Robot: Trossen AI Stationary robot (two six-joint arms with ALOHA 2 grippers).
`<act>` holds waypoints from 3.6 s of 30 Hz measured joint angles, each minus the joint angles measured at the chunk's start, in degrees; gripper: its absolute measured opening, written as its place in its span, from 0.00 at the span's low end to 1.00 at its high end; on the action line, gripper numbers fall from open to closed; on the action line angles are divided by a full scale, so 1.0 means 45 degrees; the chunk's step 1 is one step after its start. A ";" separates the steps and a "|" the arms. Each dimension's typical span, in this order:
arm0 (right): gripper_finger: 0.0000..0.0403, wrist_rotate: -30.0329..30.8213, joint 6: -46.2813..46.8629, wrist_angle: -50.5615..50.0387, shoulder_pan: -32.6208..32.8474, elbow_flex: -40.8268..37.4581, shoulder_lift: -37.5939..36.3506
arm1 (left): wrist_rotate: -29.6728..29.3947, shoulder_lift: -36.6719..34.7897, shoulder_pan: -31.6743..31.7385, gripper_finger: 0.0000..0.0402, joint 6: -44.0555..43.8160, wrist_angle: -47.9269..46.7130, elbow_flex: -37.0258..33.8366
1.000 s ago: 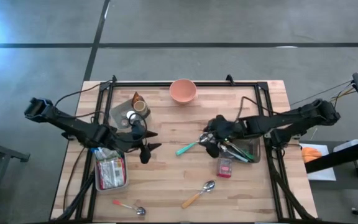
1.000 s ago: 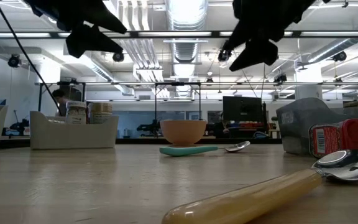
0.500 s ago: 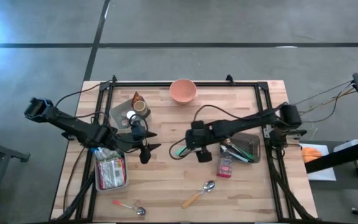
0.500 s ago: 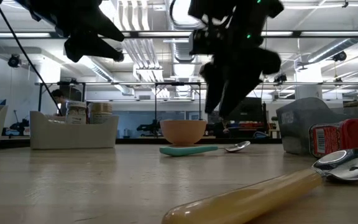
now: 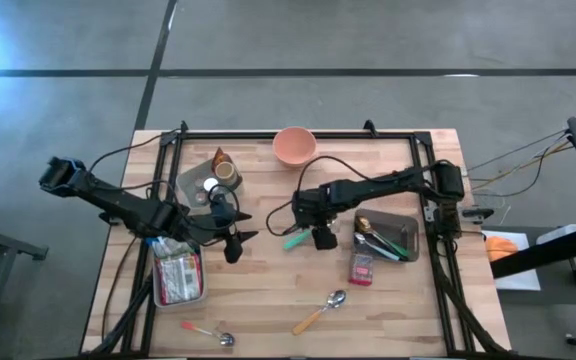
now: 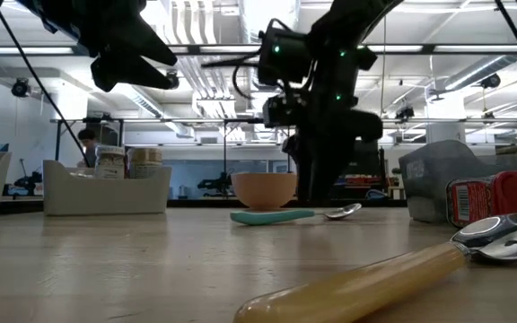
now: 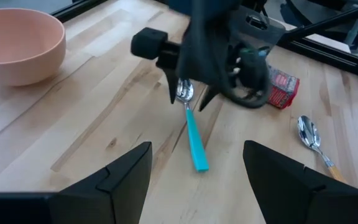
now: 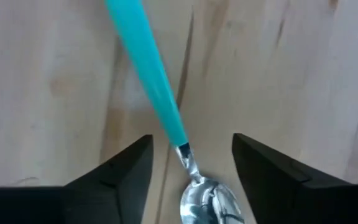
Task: Pick & Place Food Item
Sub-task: Put the light blue spoon into the black bin
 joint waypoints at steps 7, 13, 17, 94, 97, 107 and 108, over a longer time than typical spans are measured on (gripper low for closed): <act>0.43 0.0004 -0.0610 -0.0086 0.0043 0.0015 0.0748 | 0.0001 0.0000 0.0010 0.64 -0.0004 -0.0140 -0.0006; 0.42 0.1753 -0.1126 -0.0018 0.0412 0.0039 0.0875 | 0.0005 0.0000 0.0026 0.64 0.0000 -0.0148 -0.0191; 0.34 0.1833 -0.1528 -0.0007 0.0561 0.0061 0.0827 | -0.0004 0.0000 0.0121 0.64 -0.0004 -0.0164 -0.0204; 0.05 0.6861 -0.2175 -0.4181 0.4667 0.3730 -0.0958 | 1.1963 0.6907 0.3337 0.09 -0.1094 0.2417 0.3594; 0.08 0.7190 -0.2144 -0.4147 0.4824 0.3729 -0.0961 | 1.1732 0.6887 0.3317 0.10 -0.0880 0.2373 0.3595; 0.37 0.8947 -0.0584 -0.4197 0.5003 0.4133 -0.0961 | 1.1507 0.6770 0.3274 0.10 -0.0464 0.2837 0.3648; 0.41 0.8943 -0.0566 -0.4235 0.5003 0.4241 -0.0961 | 1.1514 0.6743 0.3274 0.10 -0.0457 0.2858 0.3648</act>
